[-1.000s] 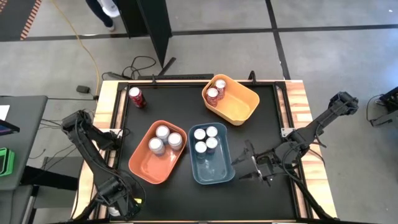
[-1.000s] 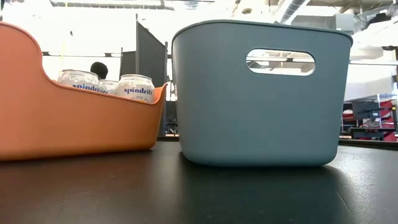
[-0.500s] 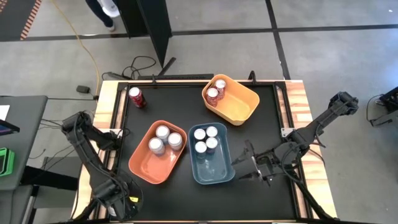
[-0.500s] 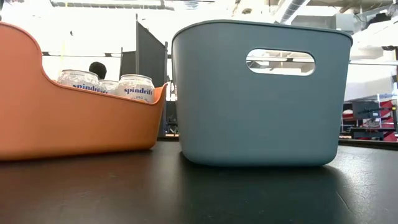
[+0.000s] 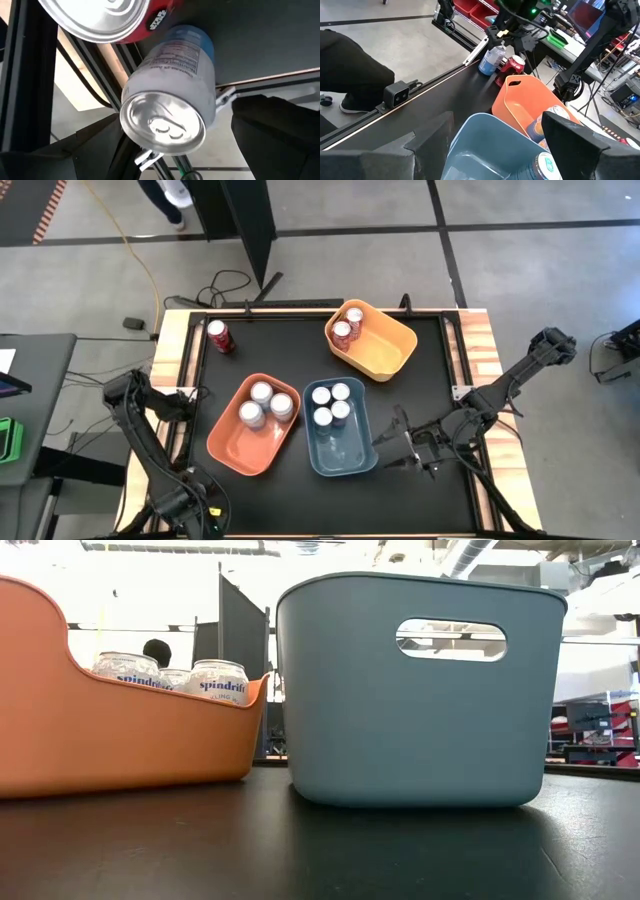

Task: Sort soda cans
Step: Put the blue and white soda can into the orange bin

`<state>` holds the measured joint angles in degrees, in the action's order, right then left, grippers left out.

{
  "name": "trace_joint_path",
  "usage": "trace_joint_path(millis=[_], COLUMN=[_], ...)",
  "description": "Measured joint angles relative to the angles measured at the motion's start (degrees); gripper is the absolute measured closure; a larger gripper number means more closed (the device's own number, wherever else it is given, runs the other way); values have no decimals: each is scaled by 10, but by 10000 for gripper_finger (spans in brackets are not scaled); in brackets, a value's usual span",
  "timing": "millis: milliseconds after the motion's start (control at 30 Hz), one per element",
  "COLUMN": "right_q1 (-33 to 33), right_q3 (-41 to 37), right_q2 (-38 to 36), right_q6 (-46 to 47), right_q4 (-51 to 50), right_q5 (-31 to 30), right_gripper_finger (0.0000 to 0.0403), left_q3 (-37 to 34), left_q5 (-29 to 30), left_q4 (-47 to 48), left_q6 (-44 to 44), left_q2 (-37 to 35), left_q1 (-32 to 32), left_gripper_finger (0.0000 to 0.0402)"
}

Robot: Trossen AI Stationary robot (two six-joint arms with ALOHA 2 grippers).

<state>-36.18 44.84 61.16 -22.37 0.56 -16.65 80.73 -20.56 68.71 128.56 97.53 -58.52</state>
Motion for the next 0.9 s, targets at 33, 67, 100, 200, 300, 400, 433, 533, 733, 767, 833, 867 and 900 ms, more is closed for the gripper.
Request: trace_joint_path(millis=[33, 67, 100, 200, 300, 400, 433, 533, 733, 767, 833, 867, 900], right_q1=[0, 0, 0, 0, 0, 0, 0, 0, 0, 0, 0, 0, 0], right_q3=[0, 0, 0, 0, 0, 0, 0, 0, 0, 0, 0, 0, 0], right_q2=[0, 0, 0, 0, 0, 0, 0, 0, 0, 0, 0, 0, 0], right_q6=[0, 2, 3, 3, 3, 4, 4, 5, 4, 4, 4, 4, 4], right_q4=[0, 0, 0, 0, 0, 1, 1, 1, 1, 1, 1, 1, 0], right_q5=[0, 0, 0, 0, 0, 0, 0, 0, 0, 0, 0, 0, 0], right_gripper_finger=[80, 80, 80, 80, 80, 80, 80, 80, 80, 80, 80, 80, 80], left_q3=[0, 0, 0, 0, 0, 0, 0, -2, -4, -4, -4, -4, -4], left_q5=[-1, -1, -1, -1, 7, 14, 21, 48, 57, 57, 58, 58, 59], left_q4=[-1, -3, -5, -2, -2, -2, -2, 1, 7, 4, 1, 1, 1], left_q6=[0, 0, 0, 0, -2, -3, -3, -4, -10, -10, -10, -10, -10], left_q2=[3, 7, 10, 21, 29, 37, 39, 38, 39, 39, 38, 38, 38], left_q1=[-1, -4, -7, -14, -19, -22, -22, -23, -22, -22, -22, -22, -22], left_gripper_finger=[31, 31, 31, 31, 31, 31, 31, 31, 31, 31, 31, 31, 31])
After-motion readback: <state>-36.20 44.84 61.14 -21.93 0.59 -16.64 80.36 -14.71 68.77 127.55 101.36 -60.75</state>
